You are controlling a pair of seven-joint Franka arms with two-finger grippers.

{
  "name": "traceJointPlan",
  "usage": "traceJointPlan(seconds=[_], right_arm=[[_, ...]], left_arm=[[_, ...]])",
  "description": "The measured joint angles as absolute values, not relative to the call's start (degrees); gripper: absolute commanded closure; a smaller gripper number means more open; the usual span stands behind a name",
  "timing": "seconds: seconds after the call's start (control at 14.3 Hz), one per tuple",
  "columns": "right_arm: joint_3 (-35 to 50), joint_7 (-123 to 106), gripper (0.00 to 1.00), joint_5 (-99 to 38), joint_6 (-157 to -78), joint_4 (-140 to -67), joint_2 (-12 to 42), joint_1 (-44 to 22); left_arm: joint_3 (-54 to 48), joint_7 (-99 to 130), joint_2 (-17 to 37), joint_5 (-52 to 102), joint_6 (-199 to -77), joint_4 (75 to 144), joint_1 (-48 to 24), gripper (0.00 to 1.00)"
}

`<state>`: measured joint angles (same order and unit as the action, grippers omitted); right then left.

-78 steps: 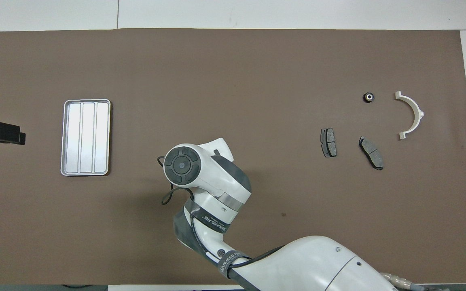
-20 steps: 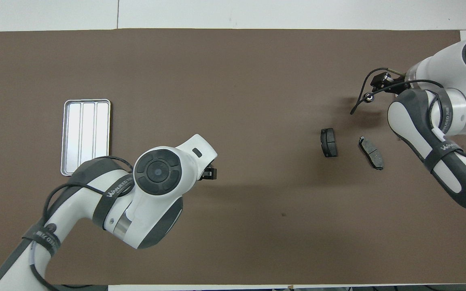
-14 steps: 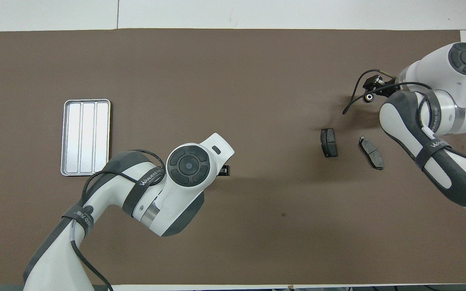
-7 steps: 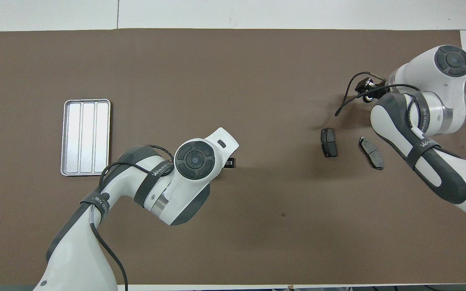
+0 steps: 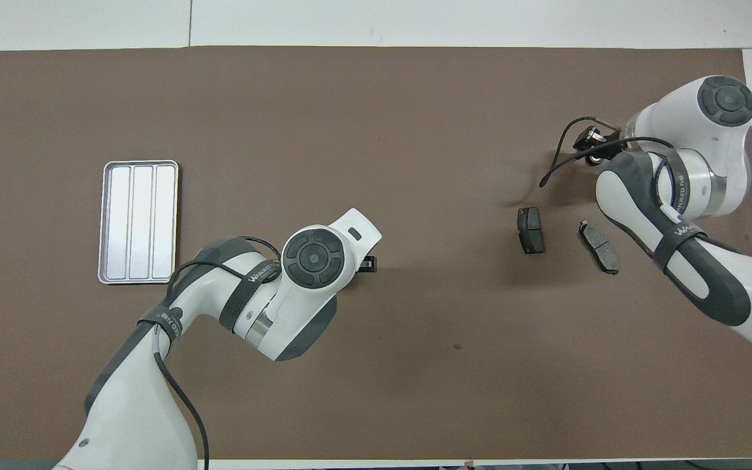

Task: Pick bearing gear from pile to tray
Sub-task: 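Grasp the black ring at the table center with the left gripper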

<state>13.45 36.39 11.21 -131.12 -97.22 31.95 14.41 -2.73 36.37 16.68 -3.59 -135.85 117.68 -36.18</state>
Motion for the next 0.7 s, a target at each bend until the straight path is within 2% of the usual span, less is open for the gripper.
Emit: traceJointPlan(seconds=[0.42,0.7], right_arm=[[13.4,36.4,0.25,11.2,-130.7,-97.3,31.9,14.6],[13.2,36.4,0.23,11.2,-130.4,-97.3,31.9,14.7]], left_arm=[[-2.7,36.4,16.7,-3.6,-136.7,118.3,-36.1,0.06],[-2.7,36.4,16.7,-3.6,-137.5,118.7,-36.1,0.18]])
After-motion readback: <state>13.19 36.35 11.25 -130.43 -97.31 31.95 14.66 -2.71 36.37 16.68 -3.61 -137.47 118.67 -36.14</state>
